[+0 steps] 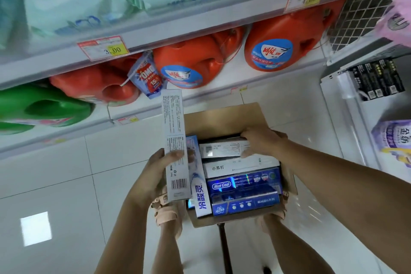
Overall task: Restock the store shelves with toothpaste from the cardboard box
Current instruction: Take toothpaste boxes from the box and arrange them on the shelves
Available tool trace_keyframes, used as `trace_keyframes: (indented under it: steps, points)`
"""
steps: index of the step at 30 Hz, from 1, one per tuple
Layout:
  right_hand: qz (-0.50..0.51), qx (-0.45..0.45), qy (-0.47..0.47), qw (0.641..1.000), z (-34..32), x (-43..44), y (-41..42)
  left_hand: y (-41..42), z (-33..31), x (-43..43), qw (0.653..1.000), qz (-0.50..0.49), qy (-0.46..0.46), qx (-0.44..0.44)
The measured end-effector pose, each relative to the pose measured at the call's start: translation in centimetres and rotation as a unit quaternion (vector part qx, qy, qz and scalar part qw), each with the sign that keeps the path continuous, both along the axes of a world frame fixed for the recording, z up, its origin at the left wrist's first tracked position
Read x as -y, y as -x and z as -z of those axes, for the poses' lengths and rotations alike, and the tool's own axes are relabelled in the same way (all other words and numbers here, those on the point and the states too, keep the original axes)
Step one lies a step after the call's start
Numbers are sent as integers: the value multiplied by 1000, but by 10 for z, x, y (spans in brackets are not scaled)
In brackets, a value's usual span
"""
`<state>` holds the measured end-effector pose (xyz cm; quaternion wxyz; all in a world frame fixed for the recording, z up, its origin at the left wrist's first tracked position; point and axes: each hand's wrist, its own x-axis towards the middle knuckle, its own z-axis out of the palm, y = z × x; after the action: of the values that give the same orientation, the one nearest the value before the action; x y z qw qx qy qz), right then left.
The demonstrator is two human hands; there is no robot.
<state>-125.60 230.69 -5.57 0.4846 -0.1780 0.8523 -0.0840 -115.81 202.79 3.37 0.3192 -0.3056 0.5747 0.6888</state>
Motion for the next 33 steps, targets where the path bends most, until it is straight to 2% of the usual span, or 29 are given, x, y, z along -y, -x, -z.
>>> trace_keyframes:
  steps: [6, 13, 16, 19, 22, 25, 29, 33]
  points:
    - [-55, -71, 2, 996, 0, 0, -17, -12, 6, 0, 997, -82, 6, 2]
    - [-52, -28, -24, 998, -36, 1, -8, -19, -19, -9, 985, -150, 48, 65]
    - [10, 7, 7, 1000, -73, -5, 3, -18, -47, -22, 982, -148, 78, 92]
    - [139, 64, 54, 987, -123, -9, 14, -17, -82, -36, 980, -168, 60, 89]
    - [307, 125, 170, 928, -180, -9, 12, -15, -122, -50, 979, -196, 12, 58]
    - [400, 175, 264, 860, -230, -8, 1, -15, -165, -63, 980, -195, -33, 27]
    - [449, 235, 401, 763, -299, 9, -27, -21, -218, -79, 981, -181, -56, -29]
    - [496, 250, 435, 709, -343, 17, -46, -28, -272, -84, 978, -186, -61, -72]
